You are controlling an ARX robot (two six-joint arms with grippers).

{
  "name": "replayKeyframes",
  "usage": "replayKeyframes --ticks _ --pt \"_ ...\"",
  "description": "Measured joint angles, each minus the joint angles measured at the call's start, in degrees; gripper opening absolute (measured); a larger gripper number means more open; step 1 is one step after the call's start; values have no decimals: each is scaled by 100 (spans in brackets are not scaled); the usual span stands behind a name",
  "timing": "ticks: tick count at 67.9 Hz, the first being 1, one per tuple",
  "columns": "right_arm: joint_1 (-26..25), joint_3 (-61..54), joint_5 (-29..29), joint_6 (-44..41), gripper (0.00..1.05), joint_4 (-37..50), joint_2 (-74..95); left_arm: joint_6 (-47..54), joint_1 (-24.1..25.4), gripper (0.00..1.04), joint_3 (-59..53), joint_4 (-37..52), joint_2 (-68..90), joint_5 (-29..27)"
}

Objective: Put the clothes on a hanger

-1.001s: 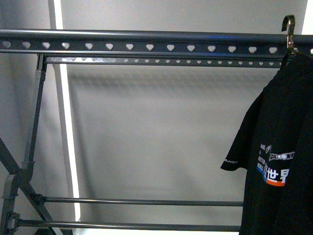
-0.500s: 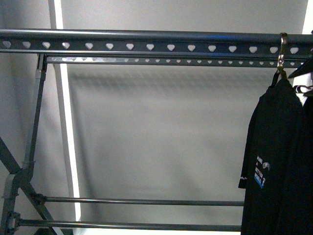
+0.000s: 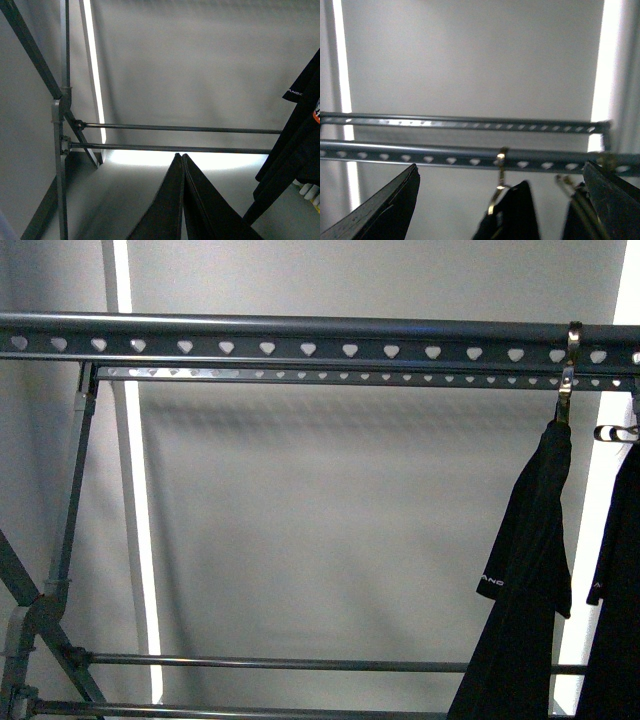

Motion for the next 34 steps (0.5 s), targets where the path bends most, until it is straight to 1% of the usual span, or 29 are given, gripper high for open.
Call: replayKeyframes --ticks 5,7,10,17,19,20,21,25,27,29,30,31,34 --pt "-87 -844 162 -63 97 214 -745 0 0 4 0 0 0 2" --pt "-118 -1394 273 -101 97 251 -1237 0 0 4 0 0 0 2" --pt "-146 -2155 332 -70 97 116 -1971 2 0 4 0 0 0 2" --pt "-149 -3174 505 -42 97 -140 -3150 0 0 4 -2 0 0 0" --pt "-142 -3276 387 -85 94 -487 -3456 0 0 4 0 0 0 0" --pt "-118 -3213 227 -114 90 -1078 -3672 0 0 4 0 0 0 0" --pt "-85 -3150 181 -125 88 -1460 -3779 0 0 4 0 0 0 -4" --pt "83 -3038 170 -168 77 -2691 -4046 0 0 4 0 0 -2 4" --pt "177 -3091 208 -184 72 -3126 -4124 0 0 4 0 0 -2 4" --pt "238 -3156 260 -188 68 -3338 -4166 0 0 4 0 0 -2 2" --pt "302 -3250 343 -197 64 -3482 -4197 0 0 4 0 0 -2 -4" --pt "317 -3274 361 -201 63 -3499 -4203 0 0 4 0 0 -2 -2" --pt "448 -3471 507 -210 53 -3541 -4266 0 0 4 0 0 -2 -2"
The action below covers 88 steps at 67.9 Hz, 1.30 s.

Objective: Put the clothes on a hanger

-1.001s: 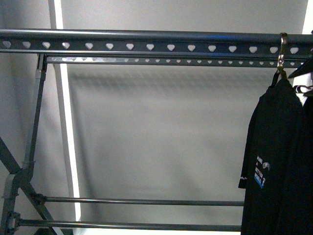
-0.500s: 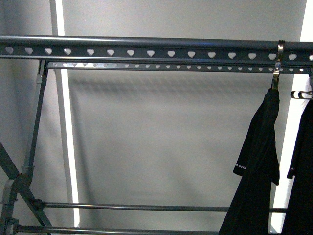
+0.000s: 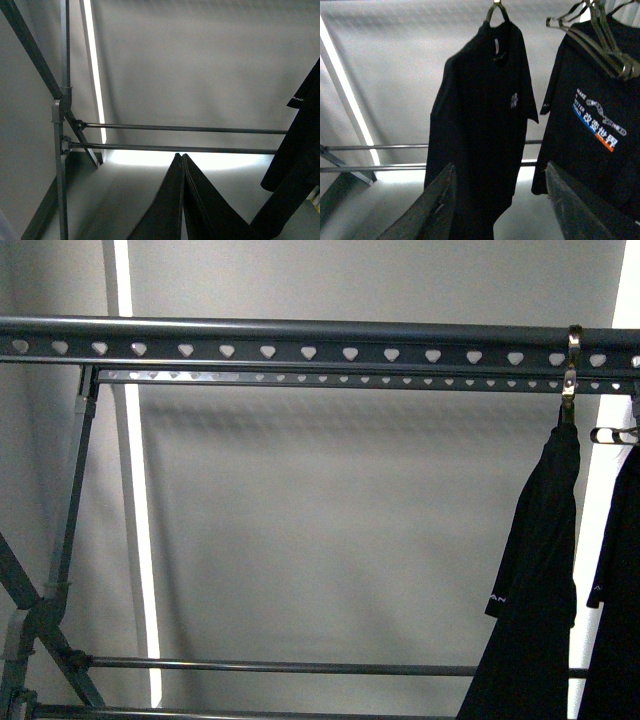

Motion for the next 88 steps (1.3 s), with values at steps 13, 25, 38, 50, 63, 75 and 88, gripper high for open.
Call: replayKeyframes --ticks 13,25,38,50,63,75,88 --pt "955 -361 903 -20 21 90 -367 0 0 4 0 0 0 2" --pt "1025 -702 962 -35 2 175 -555 0 0 4 0 -2 0 2" --pt "1029 -951 962 -35 2 240 -745 0 0 4 0 -2 0 2" --pt "1029 -1062 964 -35 2 267 -852 0 0 4 0 -2 0 2" --pt "1029 -1174 964 -35 2 278 -940 0 0 4 0 -2 0 2" --pt "1029 -1414 964 -35 2 315 -1147 0 0 4 0 -7 0 4" --pt "1029 -1414 966 -39 5 315 -1156 -2 0 10 0 -9 0 2"
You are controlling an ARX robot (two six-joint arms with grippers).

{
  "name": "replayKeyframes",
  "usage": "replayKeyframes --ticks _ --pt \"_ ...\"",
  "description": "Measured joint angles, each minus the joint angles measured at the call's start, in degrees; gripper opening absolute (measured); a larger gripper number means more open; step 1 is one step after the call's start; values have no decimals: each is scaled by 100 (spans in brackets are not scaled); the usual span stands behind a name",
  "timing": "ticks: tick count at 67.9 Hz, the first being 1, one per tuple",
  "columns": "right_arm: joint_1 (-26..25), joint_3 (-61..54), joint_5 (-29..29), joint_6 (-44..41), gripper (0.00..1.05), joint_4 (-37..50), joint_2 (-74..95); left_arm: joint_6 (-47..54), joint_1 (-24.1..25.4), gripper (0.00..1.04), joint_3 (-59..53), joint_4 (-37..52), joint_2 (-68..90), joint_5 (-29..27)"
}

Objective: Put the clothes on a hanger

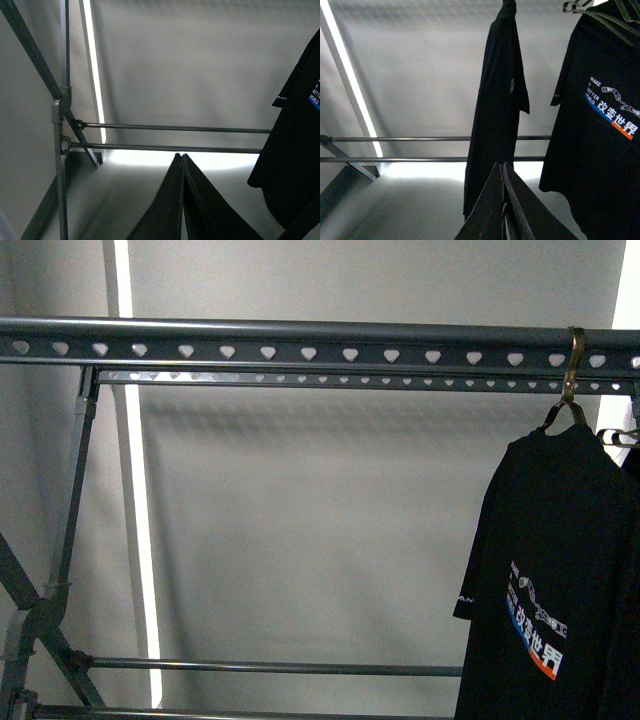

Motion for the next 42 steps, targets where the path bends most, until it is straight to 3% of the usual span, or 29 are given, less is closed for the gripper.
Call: replayKeyframes --ticks 13,27,30,42 --pt "0 0 -2 0 40 0 0 2 0 43 0 0 0 0" --pt "0 0 -2 0 93 0 0 2 0 99 0 0 0 0" --pt "0 0 -2 4 99 0 0 4 0 99 0 0 0 0" --pt "0 0 -2 2 97 0 0 2 0 98 0 0 0 0"
